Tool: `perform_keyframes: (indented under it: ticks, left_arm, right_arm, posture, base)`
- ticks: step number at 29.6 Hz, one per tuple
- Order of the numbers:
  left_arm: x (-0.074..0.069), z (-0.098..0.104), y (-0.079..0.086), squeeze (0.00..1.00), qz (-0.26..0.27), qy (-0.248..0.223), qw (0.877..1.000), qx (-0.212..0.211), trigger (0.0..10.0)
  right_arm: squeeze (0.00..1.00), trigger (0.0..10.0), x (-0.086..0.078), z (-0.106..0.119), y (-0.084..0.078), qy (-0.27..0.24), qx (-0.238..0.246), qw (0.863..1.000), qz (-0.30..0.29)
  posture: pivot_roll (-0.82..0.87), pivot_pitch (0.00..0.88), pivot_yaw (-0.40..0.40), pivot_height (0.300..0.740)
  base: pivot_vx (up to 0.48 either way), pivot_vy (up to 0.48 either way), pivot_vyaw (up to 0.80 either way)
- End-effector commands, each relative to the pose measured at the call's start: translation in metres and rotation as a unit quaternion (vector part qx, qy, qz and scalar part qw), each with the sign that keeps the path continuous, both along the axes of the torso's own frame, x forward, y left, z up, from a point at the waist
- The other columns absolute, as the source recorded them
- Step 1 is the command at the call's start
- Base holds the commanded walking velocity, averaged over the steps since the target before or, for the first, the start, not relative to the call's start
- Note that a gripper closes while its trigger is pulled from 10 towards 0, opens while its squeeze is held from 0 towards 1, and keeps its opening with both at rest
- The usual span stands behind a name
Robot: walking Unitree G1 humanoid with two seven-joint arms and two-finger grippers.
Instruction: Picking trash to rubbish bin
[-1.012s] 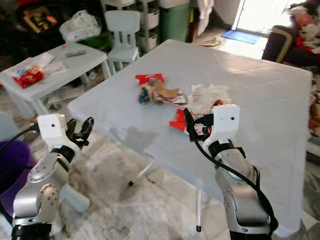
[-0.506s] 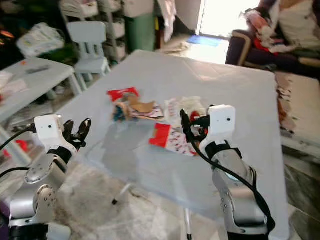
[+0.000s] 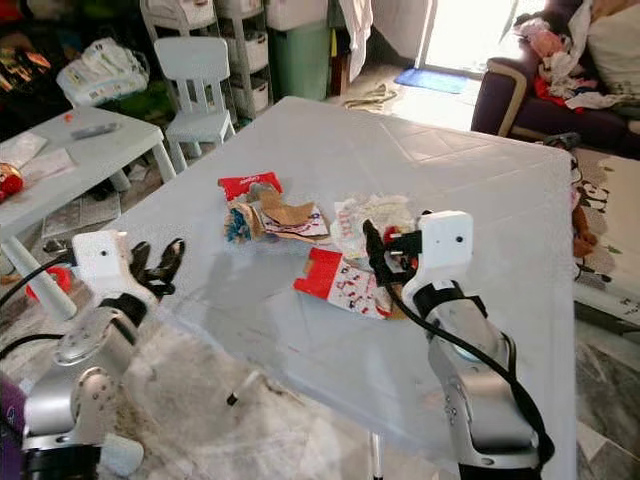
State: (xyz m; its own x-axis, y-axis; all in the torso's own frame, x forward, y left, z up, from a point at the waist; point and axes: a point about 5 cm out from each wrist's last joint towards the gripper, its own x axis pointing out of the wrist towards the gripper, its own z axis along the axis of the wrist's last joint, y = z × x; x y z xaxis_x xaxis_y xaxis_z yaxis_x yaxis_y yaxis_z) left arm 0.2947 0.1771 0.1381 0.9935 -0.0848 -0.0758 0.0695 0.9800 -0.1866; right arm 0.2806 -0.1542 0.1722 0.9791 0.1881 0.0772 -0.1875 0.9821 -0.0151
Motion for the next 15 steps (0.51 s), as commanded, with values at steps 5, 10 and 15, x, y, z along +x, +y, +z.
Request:
perform_keyframes:
  ticks: [5,10,15]
  left_arm:
    - [0.002,0.002,-0.008,0.0,-0.02,-0.004,1.0,0.001,10.0]
    - [-0.004,0.004,-0.02,0.0,-0.024,-0.021,0.999,0.001,10.0]
    - [-0.015,0.0,-0.023,0.0,-0.012,-0.023,1.0,-0.001,10.0]
  right_arm:
    - [0.0,10.0,0.001,0.003,-0.004,-0.004,0.0,1.0,-0.003]
    - [0.0,10.0,0.005,-0.002,-0.003,0.01,-0.008,1.0,-0.001]
    - [0.0,10.0,0.015,-0.004,0.003,0.019,-0.014,1.0,0.012]
  posture:
    - [0.02,0.043,-0.013,0.74]
    - [0.03,0.042,-0.03,0.74]
    - [0.05,0.048,-0.057,0.74]
  base:
    - [0.0,0.0,0.0]
    - [0.0,0.0,0.0]
    - [0.0,0.0,0.0]
